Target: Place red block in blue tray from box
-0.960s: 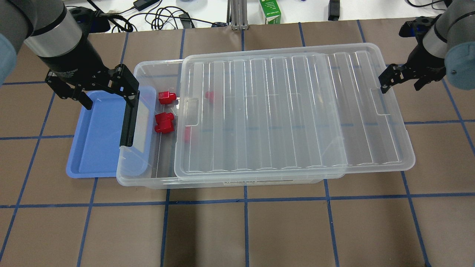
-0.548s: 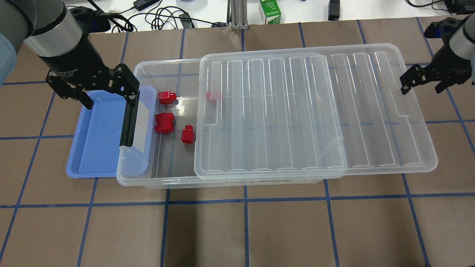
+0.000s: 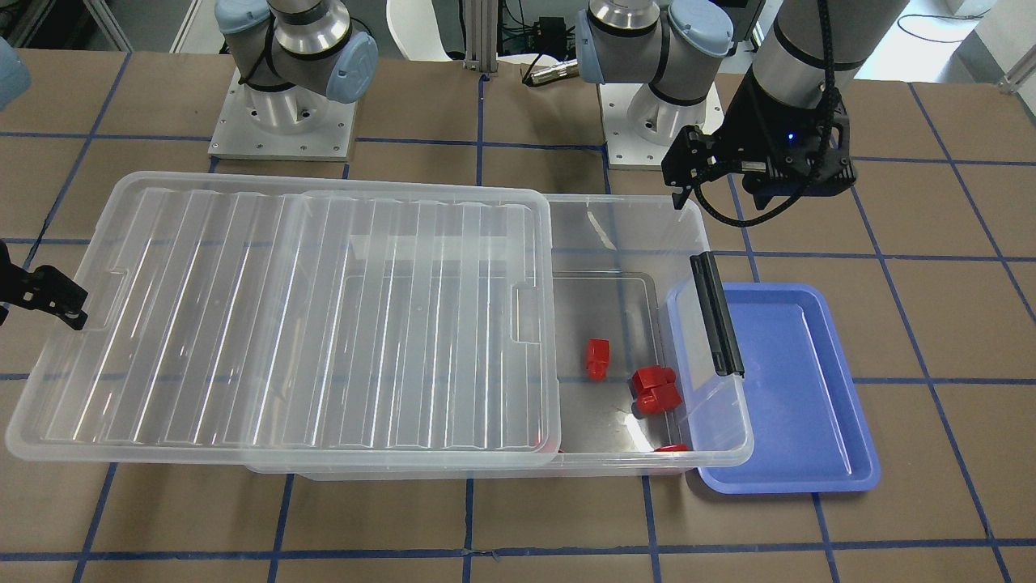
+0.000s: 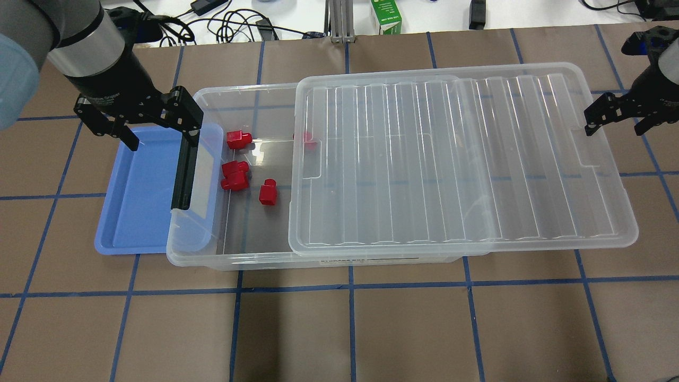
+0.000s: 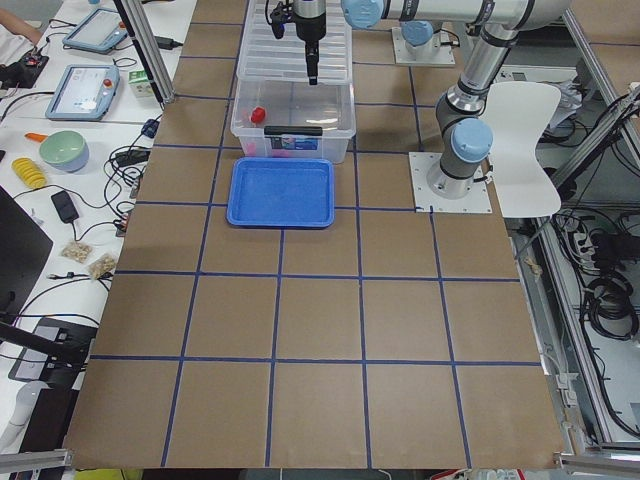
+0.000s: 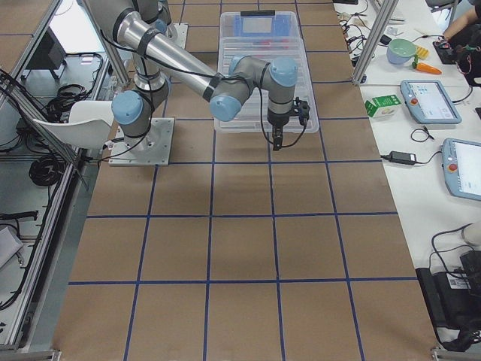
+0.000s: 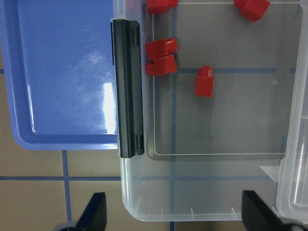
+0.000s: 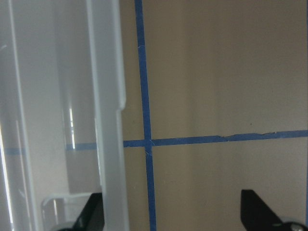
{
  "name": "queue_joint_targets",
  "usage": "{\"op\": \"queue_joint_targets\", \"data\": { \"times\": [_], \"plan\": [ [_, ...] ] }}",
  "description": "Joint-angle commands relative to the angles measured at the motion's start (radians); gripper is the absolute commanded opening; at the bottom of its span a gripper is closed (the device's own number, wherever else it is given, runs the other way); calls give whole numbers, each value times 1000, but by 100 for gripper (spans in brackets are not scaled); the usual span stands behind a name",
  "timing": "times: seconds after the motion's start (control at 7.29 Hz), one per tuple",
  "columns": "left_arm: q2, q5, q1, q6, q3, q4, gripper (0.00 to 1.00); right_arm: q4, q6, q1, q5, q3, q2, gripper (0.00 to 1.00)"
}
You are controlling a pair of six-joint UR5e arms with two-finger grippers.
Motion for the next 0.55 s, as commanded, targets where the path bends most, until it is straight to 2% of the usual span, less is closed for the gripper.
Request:
{"op": "queue_joint_targets", "data": {
  "times": [0.0,0.27,0.41],
  "plan": [
    [-40,-37,-9,-12,-4,33,100,3,-1,-1,0,-1,-2,100],
    [-82,-41,-12,-32,-70,141,100,-2,-1,2,3,-7,-13,100],
    [-94,-41,-24,-36,-114,210,100,10,5,13,12,-50,-34,100]
  ]
}}
